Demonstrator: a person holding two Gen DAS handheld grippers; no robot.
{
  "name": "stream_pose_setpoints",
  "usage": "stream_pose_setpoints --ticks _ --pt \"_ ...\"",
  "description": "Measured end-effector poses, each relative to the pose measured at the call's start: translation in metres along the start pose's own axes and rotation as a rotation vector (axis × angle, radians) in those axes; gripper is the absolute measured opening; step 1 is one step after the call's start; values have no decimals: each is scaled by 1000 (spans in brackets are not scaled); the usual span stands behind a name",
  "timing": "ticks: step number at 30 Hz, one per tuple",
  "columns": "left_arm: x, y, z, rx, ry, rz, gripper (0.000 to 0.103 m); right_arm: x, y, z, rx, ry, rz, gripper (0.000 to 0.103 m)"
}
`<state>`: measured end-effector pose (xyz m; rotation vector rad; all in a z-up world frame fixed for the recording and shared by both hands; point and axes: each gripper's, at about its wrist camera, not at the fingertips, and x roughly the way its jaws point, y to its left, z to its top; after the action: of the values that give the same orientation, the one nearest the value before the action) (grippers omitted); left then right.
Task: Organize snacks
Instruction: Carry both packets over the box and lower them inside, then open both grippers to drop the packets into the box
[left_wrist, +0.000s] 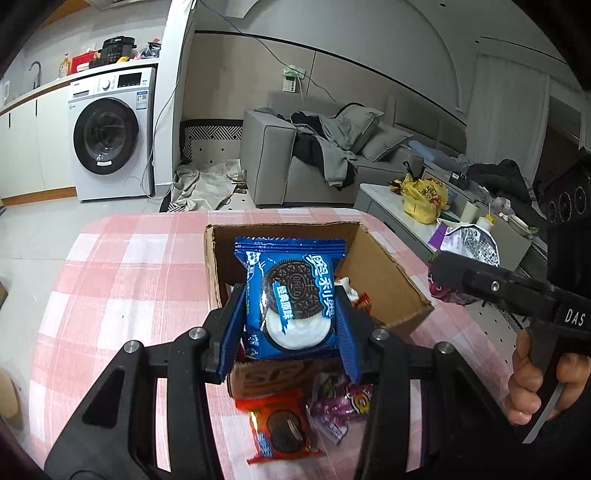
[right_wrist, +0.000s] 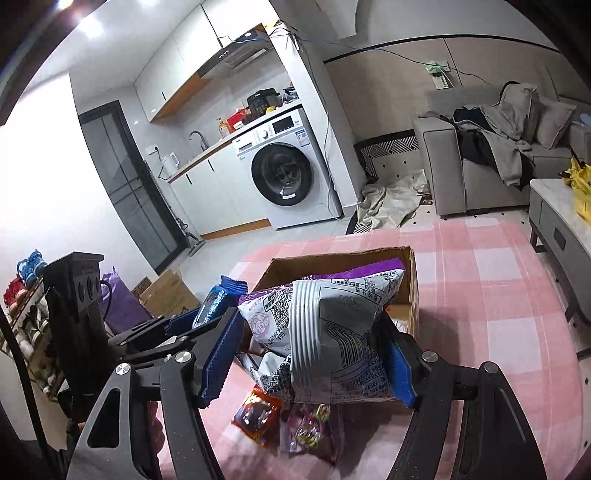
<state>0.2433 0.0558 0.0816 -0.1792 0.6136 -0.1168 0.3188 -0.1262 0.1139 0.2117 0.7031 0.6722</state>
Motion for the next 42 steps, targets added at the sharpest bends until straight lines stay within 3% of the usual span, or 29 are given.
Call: stream_pose_setpoints --ticks 5,29,31,32,36,38,42 --pt "22 -1 12 10 5 12 42 13 -6 7 15 -31 11 72" --pt "111 13 30 13 60 49 43 83 -28 16 66 33 -14 73" --pt "109 14 30 8 63 47 47 81 -27 16 55 30 -19 79" --pt "109 14 31 5 60 51 52 79 -27 16 51 25 -30 87" --pt "96 16 29 -3 56 52 81 65 -27 15 32 7 -46 95" --pt "84 14 24 8 50 54 82 59 -28 13 25 13 -57 98" --pt "58 10 11 14 51 75 94 47 -29 7 15 39 -66 102"
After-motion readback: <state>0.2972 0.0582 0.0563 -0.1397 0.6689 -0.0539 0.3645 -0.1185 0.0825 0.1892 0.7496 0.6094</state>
